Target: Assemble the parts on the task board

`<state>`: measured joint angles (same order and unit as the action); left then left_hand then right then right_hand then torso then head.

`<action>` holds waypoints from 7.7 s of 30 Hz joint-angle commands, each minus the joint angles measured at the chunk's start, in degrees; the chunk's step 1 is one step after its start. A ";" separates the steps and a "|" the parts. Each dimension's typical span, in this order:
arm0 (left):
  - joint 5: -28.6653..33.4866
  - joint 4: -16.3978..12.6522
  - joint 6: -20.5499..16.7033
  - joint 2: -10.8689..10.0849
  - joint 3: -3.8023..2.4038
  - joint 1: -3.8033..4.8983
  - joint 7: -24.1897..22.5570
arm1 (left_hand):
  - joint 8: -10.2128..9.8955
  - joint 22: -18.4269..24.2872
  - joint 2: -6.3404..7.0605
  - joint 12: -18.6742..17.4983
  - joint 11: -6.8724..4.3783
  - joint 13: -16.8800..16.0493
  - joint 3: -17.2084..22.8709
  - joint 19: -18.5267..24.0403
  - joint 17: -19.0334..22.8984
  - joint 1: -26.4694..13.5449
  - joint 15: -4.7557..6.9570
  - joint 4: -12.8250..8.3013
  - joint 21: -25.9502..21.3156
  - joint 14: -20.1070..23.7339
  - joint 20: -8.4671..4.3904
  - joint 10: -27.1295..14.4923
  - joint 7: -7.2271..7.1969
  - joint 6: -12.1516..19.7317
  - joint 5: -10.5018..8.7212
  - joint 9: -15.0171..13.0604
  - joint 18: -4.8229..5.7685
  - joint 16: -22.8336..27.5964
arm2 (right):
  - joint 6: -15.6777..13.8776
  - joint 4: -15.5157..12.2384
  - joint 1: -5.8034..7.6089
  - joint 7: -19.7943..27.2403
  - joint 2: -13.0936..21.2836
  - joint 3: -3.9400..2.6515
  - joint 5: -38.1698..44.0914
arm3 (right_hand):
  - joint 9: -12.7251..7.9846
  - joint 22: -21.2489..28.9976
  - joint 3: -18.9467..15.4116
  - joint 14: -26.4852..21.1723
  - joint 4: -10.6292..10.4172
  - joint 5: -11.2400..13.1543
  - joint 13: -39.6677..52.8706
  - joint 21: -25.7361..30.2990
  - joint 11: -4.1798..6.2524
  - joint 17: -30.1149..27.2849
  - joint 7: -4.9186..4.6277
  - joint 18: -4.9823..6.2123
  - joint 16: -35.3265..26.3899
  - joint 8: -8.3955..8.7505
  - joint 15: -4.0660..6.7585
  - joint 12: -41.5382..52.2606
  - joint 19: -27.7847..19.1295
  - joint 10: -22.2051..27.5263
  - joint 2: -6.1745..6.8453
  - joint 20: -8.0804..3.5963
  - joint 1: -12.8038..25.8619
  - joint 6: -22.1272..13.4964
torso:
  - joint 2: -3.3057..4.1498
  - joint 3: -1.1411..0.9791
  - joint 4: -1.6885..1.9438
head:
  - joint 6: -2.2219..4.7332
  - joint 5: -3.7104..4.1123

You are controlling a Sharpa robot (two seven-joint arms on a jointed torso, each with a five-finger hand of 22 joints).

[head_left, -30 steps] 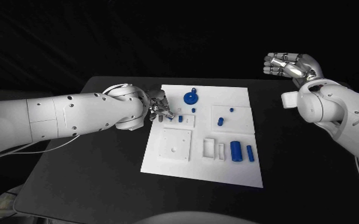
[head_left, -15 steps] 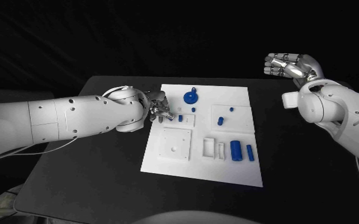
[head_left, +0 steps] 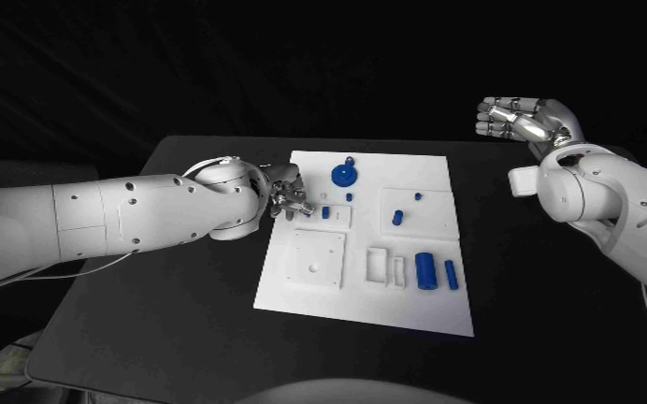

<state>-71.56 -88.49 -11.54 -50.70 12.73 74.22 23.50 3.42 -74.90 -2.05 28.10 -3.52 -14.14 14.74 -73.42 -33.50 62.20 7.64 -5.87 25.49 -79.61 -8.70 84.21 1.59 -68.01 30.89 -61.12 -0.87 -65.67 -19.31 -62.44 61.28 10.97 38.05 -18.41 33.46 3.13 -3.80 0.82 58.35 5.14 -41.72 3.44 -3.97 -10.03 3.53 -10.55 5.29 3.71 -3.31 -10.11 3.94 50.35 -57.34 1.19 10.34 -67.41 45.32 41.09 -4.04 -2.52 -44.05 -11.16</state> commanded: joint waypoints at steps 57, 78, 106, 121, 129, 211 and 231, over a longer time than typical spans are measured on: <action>1.48 0.14 3.20 0.30 -0.01 -0.23 3.87 | 0.49 -0.98 -0.61 0.99 -0.65 0.08 4.59 -0.80 -0.85 -0.67 0.16 -2.99 -0.36 -0.83 -0.06 2.69 -2.91 -3.87 0.45 -1.32 -0.13 0.47 | 1.29 -0.08 -0.18 0.06 -0.03 -0.03 1.54 | -0.07 0.06 0.60 -0.43 -0.56 -0.93 -0.09 -0.10 0.03 -0.07 -0.08 0.71 -0.15 0.24 0.10 -0.24 -0.42 0.38 -0.31 0.12 0.29 -0.28 | 0.03 -0.04 -0.09 | -1.07 0.16; 2.03 0.61 3.92 0.93 -0.01 -0.23 4.50 | 0.53 -1.03 -0.35 1.90 -0.78 -0.12 4.71 -0.93 -2.41 -2.10 0.18 -2.74 -0.11 -1.21 -0.04 2.67 -3.48 -5.58 1.49 -4.96 -0.06 -0.32 | 1.36 0.04 -0.24 0.07 -0.13 -0.03 1.68 | -0.06 0.06 0.74 -0.43 -0.55 -1.20 -0.09 -0.11 0.02 -0.07 -0.05 0.72 -0.14 0.23 0.09 -0.24 -0.41 0.38 -0.28 0.11 0.32 -0.24 | 0.02 -0.06 -0.03 | -1.37 0.28; 2.36 1.20 3.53 1.32 -0.01 -0.23 3.90 | 0.43 -0.93 6.67 1.44 -0.94 0.09 -0.43 -1.26 -1.16 -0.86 0.23 8.92 -1.41 -1.03 -0.06 2.68 -4.09 -5.84 -1.66 -2.80 0.31 0.71 | 1.40 0.18 -0.53 0.13 -0.10 -0.03 1.59 | -0.07 0.07 0.83 -0.49 -0.68 -1.33 -0.09 -0.10 0.01 -0.07 -0.09 0.71 -0.15 0.24 0.08 -0.23 -0.54 0.40 -0.23 0.13 0.51 -0.37 | 0.00 0.00 -0.04 | -1.42 0.45; 2.15 1.63 2.79 1.48 -0.01 -0.23 4.22 | 0.44 -0.96 8.27 1.45 -0.95 0.03 -1.98 -1.40 -1.17 0.91 0.28 14.23 -1.69 -1.01 -0.09 2.67 -4.15 -6.14 -3.11 -3.27 0.30 0.81 | 1.45 0.26 -0.66 0.12 -0.15 -0.03 1.57 | -0.07 0.07 0.79 -0.50 -0.76 -1.44 -0.09 -0.09 0.00 -0.07 -0.09 0.71 -0.16 0.24 0.07 -0.23 -0.64 0.46 -0.21 0.14 0.55 -0.43 | 0.00 0.00 -0.02 | -1.47 0.48; 2.07 2.28 3.08 1.60 -0.01 -0.23 4.58 | 0.42 -0.93 10.72 1.22 -0.90 0.07 -3.33 -1.39 -1.11 1.91 0.28 18.32 -1.97 -0.91 -0.10 2.73 -4.07 -6.52 -8.11 -3.07 0.35 1.04 | 1.44 0.28 -0.70 0.11 -0.14 -0.03 1.57 | -0.07 0.08 0.79 -0.52 -0.78 -1.41 -0.09 -0.07 0.00 -0.07 -0.07 0.71 -0.15 0.24 0.06 -0.23 -0.70 0.47 -0.24 0.14 0.55 -0.51 | -0.01 -0.01 -0.03 | -1.41 0.54; 0.36 5.45 -8.76 6.70 0.51 5.97 -27.26 | 0.19 -1.28 5.20 -24.79 8.29 10.77 -6.33 4.68 7.04 21.16 -6.81 -3.56 -14.58 7.30 6.54 -16.67 4.65 4.56 -17.86 57.28 -4.43 17.62 | 2.02 0.69 -1.57 0.06 -0.39 -0.03 1.47 | -0.07 0.06 0.91 -0.46 -0.59 -1.40 -0.08 -0.12 0.00 -0.07 -0.08 0.74 -0.15 0.23 0.07 -0.22 -0.46 0.43 -0.38 0.14 0.51 -0.42 | 0.04 0.05 -0.06 | 0.52 1.63; -12.97 13.56 -4.35 14.15 1.06 2.50 -29.42 | 0.24 -1.29 6.88 -24.78 8.44 10.75 -9.14 1.71 5.08 20.44 -6.36 -3.20 -12.69 5.58 6.40 -20.50 4.13 7.59 -17.70 57.40 -4.63 11.08 | 1.99 0.00 -1.57 0.29 -0.18 -0.04 1.47 | -0.07 0.06 1.04 -0.45 -0.56 -1.42 -0.09 -0.11 0.01 -0.07 -0.10 0.73 -0.15 0.24 0.06 -0.23 -0.42 0.43 -0.42 0.12 0.63 -0.42 | 0.16 -0.02 -0.18 | 0.48 2.13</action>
<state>-81.59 -75.07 -17.58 -36.79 13.83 76.81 -4.58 3.77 -74.94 4.94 3.42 4.92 -3.42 5.65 -71.28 -28.36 82.05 1.33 -9.11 12.48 -73.61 -2.24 63.96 5.74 -60.77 12.90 -3.76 -5.35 -54.29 -18.22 -62.25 59.72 10.64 37.88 -18.43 34.59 3.13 -3.80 1.45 58.15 4.51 -42.82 3.44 -3.97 -10.23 3.53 -10.53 5.29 3.71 -3.30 -9.91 3.94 49.95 -57.14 0.90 10.34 -67.12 44.94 41.27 -4.05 -2.66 -43.51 -9.09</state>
